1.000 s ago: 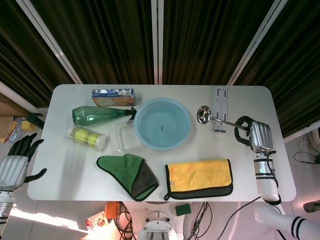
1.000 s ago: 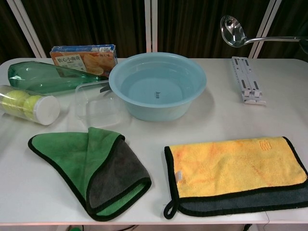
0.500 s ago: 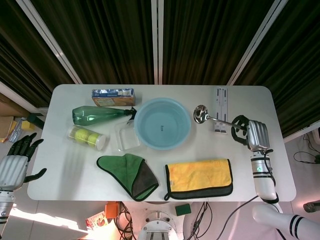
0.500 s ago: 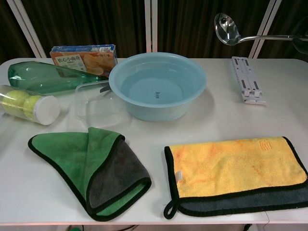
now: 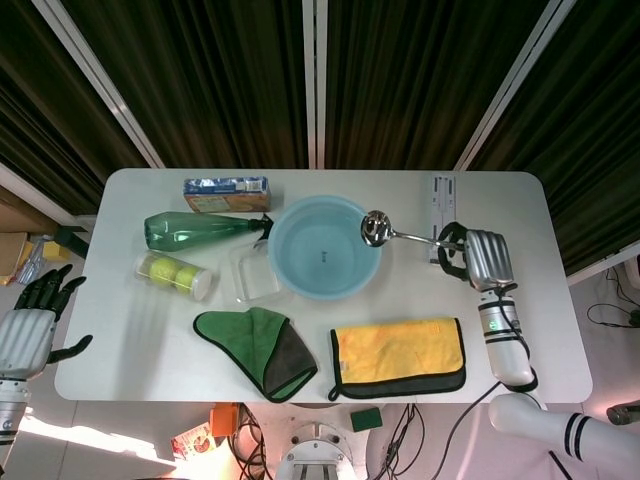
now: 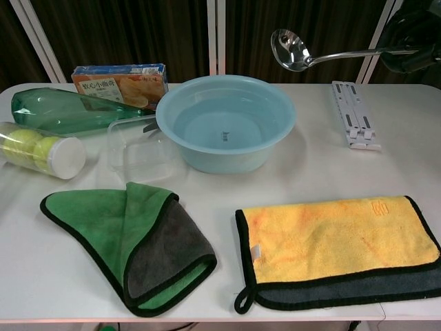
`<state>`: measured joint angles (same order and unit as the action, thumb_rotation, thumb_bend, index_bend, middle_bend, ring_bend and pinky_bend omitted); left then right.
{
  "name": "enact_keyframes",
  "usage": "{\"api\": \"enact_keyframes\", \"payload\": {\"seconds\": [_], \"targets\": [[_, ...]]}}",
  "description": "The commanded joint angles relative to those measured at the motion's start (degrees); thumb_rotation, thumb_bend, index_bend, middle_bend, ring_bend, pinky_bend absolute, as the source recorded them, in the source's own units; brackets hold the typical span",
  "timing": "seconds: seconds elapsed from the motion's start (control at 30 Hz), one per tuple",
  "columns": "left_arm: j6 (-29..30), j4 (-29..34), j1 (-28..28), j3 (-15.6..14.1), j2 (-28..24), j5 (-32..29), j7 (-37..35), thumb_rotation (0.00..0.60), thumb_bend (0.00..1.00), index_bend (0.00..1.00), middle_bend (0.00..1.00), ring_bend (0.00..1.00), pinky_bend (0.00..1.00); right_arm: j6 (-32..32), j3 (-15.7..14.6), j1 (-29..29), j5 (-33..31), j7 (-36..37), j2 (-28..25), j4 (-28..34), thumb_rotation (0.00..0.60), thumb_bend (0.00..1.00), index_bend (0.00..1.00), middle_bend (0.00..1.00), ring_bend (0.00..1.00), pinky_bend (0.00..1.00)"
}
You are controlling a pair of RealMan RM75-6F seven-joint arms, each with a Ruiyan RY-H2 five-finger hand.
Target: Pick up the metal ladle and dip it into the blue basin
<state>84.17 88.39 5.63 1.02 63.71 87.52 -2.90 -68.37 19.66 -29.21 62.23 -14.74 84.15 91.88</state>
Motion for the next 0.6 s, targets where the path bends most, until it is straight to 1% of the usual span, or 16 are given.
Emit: {"api": "enact_keyframes", "payload": {"seconds": [0.03,0.3,0.47,0.6], "targets": [[-0.1,-0.07,0.05,0.02,-0.05,-0.07,-0.19,0.6,0.14,0.14,0.01,0.0,0.12,1.25,-0.08,-3.67,-2.67,-5.87,3.36,-1.57,0.6,0.65,0.82,0.68,0.76,1.0],[0.16,-0.39,-0.05,0.05,-0.38,0.03,-1.43,0.6,0.14,0.14,0.01,0.0,0.12,2.39,-0.45,-8.76,-6.0,-13.72,9.13,-5.7,0.6,0.65,0.82,0.69,0.76,1.0],[0.23,-0.65,-0.08,0.14,-0.58,-0.08,-2.27,0.6,0.14,0.14,0.01,0.0,0.12,2.51,-0.8,-11.39,-6.44,-17.12,12.29,-8.72,0.6,0.65,0.82,0.69,0.76,1.0],[-0.21,-0.88,0.05,0.18,-0.71,-0.33,-2.98,0.6,0.14,0.14,0.01,0.0,0.12,2.5,-1.06,-13.68,-5.5,-19.24,14.86,-12.7,0.6,0.65,0.82,0.69,0.76,1.0]]}}
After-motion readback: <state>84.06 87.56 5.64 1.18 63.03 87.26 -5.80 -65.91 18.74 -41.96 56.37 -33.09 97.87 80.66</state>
